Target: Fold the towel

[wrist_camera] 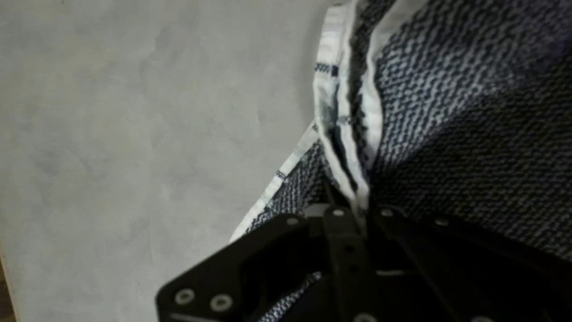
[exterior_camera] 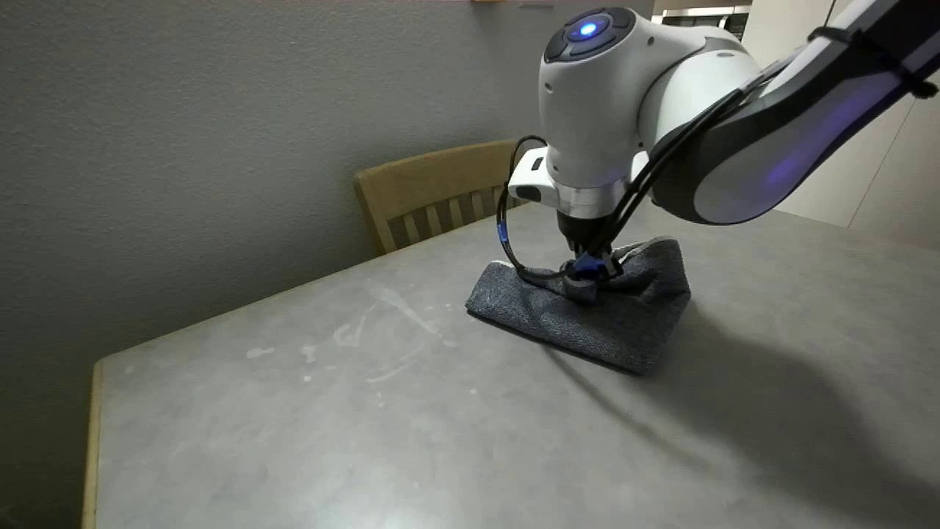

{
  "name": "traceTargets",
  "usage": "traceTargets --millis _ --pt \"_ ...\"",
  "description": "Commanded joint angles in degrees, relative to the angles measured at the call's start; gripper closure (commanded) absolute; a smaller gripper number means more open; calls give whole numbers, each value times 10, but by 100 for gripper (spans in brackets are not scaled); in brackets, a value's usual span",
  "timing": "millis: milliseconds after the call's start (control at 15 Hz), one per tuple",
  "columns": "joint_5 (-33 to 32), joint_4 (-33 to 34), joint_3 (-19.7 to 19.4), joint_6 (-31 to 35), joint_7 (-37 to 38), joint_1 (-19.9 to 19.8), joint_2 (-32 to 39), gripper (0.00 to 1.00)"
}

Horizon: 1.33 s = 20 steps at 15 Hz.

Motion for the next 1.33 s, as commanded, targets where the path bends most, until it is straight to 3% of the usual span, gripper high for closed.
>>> traceTargets --millis 0,133,267,467,667,733,800,933,1267 --pt "-2 3 -5 10 29 -1 -1 98" --pt "33 -23 3 40 47 -30 -19 98" --pt "103 -38 25 64 9 -70 -23 98" --pt "225 -30 65 96 -107 -130 -2 98" --pt "351 -17 125 84 -224 -193 5 98" --pt "394 -10 144 66 -255 -209 5 68" --pt "433 -2 156 49 -275 -219 4 68" --pt "468 2 138 36 -250 -199 -12 53" --pt "379 -23 5 60 3 -37 -99 19"
